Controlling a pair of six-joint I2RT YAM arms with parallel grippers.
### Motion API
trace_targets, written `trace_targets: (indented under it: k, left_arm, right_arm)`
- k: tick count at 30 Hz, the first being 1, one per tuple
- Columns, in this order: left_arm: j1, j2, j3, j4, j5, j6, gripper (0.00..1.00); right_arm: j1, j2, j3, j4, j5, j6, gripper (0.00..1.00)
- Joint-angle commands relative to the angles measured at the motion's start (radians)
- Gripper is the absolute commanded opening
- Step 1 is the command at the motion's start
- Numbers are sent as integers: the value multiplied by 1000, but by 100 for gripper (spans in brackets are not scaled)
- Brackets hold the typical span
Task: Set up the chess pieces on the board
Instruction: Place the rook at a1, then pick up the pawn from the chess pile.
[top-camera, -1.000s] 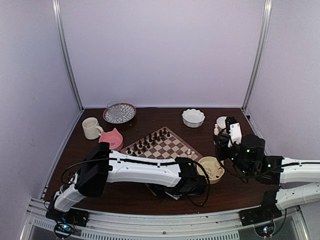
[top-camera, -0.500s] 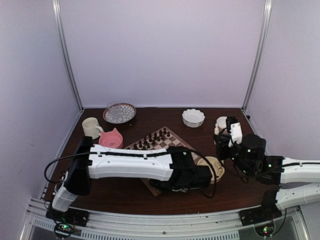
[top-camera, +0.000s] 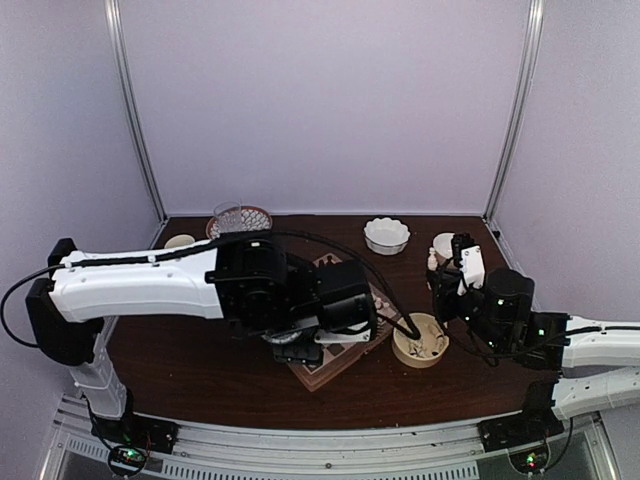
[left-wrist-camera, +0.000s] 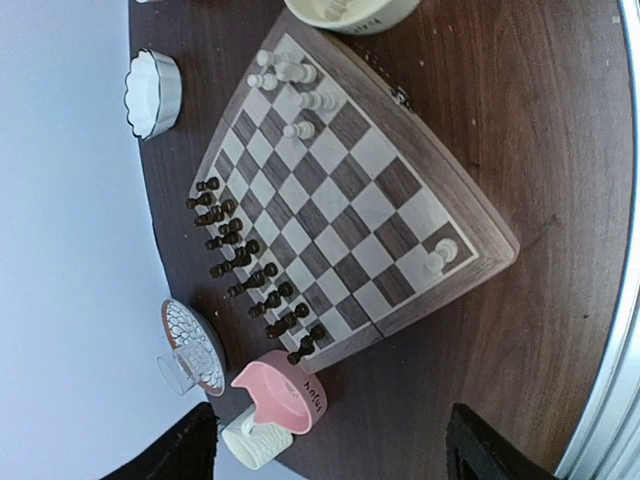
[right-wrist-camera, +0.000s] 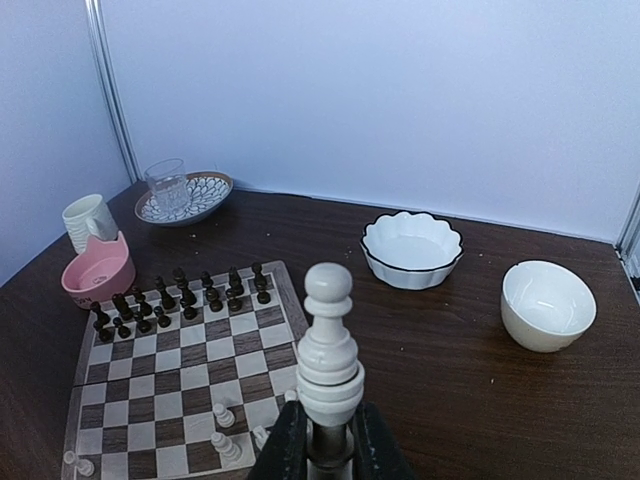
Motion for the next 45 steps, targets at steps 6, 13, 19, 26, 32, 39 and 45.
trace_targets:
  k: [6, 13, 19, 26, 32, 39, 45]
  left_arm:
    - [193, -239, -221, 516, 174, -210, 82]
    - [290, -421, -607, 1071, 292, -477, 91]
    - [299, -508, -1000, 1555, 432, -445, 83]
    - [298, -522, -1207, 1883, 672, -436, 77]
    - [297, -495, -1267, 2072, 823, -453, 70]
    - [295, -443, -1280, 2181, 894, -481, 58]
    - [294, -434, -1286, 2199, 794, -537, 43]
  right_arm:
    - [-5, 19, -22, 56, -105, -39, 0]
    - [-5, 74, -11, 91, -239, -59, 0]
    - [-5, 186, 31, 135, -454, -73, 0]
    - [-3, 342, 99, 199, -698, -53, 1]
    - [20, 410, 131, 223, -799, -40, 1]
    - [52, 441, 156, 222, -825, -48, 2]
    - [85, 440, 171, 194, -821, -80, 1]
